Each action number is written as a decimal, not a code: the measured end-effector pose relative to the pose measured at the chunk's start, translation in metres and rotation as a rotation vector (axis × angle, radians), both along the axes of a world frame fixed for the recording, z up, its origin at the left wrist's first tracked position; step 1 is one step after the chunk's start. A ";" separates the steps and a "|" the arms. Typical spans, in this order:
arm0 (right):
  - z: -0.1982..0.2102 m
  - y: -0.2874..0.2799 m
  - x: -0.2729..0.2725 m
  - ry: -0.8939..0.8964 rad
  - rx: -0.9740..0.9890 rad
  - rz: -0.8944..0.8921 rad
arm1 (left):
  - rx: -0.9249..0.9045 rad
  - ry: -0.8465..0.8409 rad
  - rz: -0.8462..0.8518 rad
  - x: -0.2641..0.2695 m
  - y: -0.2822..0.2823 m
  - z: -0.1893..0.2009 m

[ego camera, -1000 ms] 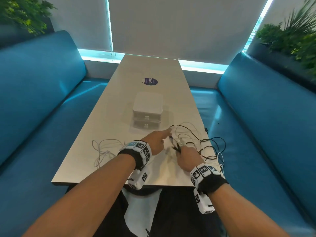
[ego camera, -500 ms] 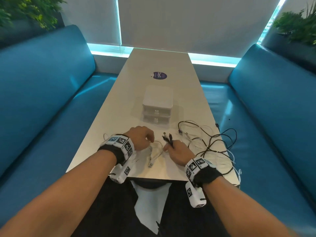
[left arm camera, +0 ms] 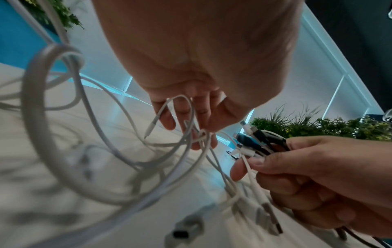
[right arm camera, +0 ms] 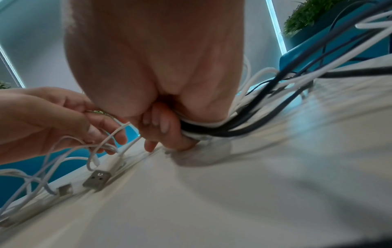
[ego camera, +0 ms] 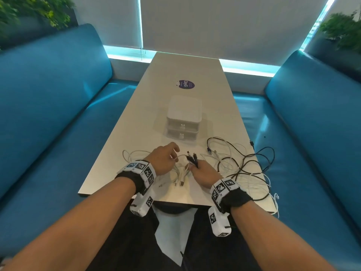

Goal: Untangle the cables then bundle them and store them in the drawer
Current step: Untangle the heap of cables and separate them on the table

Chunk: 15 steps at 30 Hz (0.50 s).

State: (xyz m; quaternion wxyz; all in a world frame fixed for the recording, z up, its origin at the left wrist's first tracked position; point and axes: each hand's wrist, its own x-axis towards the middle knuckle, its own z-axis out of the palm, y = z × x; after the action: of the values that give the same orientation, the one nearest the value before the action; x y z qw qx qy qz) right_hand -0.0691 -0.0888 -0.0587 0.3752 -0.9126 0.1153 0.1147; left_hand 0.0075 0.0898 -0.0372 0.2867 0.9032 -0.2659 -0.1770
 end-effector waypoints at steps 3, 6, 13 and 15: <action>0.003 0.001 -0.002 -0.013 0.023 -0.001 | 0.087 -0.045 -0.055 0.003 0.002 0.001; 0.006 0.002 -0.006 -0.015 -0.016 0.020 | 0.108 -0.118 -0.071 0.010 0.004 -0.004; 0.008 -0.002 -0.003 0.063 -0.285 -0.013 | -0.139 -0.180 0.150 0.020 0.008 0.003; 0.009 -0.005 -0.003 0.067 -0.331 -0.023 | -0.093 -0.211 0.156 0.020 0.008 0.008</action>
State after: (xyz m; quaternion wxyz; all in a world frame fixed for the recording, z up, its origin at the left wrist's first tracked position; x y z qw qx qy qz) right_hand -0.0725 -0.0938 -0.0497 0.2170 -0.9562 0.1556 0.1202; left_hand 0.0271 0.0974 -0.0287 0.3116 0.9204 -0.2316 -0.0459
